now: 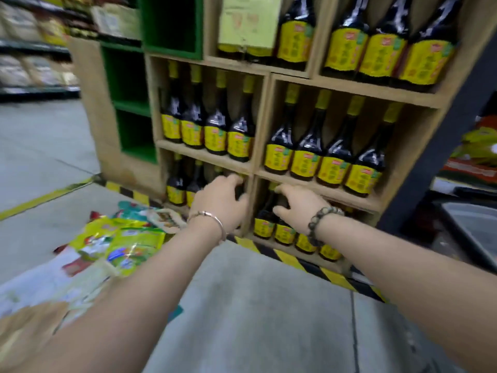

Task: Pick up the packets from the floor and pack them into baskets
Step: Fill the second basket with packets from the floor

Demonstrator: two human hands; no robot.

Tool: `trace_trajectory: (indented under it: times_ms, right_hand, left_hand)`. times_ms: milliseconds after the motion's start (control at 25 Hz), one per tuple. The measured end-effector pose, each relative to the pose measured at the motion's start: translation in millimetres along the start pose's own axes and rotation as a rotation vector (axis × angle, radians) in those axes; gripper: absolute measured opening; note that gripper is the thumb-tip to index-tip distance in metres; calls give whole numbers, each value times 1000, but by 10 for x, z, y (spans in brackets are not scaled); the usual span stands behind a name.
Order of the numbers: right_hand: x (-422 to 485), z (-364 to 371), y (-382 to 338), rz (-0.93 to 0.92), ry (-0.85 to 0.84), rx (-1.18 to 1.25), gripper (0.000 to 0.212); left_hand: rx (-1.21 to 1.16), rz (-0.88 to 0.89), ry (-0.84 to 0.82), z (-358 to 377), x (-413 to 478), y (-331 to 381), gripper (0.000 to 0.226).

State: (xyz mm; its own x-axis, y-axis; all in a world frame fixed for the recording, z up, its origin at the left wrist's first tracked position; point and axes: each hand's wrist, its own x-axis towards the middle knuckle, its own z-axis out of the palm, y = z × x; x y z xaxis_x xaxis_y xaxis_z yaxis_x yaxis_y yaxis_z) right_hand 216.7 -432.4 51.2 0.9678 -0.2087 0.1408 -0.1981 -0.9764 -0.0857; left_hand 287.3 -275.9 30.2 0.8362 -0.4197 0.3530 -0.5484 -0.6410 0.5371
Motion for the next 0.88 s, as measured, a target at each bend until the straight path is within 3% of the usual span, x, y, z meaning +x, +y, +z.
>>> trace_trajectory:
  times_ms: [240,440,520,720,880]
  right_hand:
    - [531,811,-1020,-130,-175,-71,44]
    - [845,1583,-1499,-288,-322,-90,42]
    - [976,1909,-1684,-272,-368,-25,43]
    - [1235,2696,-2158,146,-574,434,59]
    - [1525,3137,-2417,504,-591,656,80]
  left_hand:
    - [65,-214,28,46,-255,-1199,40]
    - [41,-406,-42,159,-629,-2190,44]
    - [47,-504,-68,187,-804,-2586,44]
    - [-50,-715,-106,323,-1093,-3242,40]
    - [-34,-749,-167,381,-1165,-3458,39]
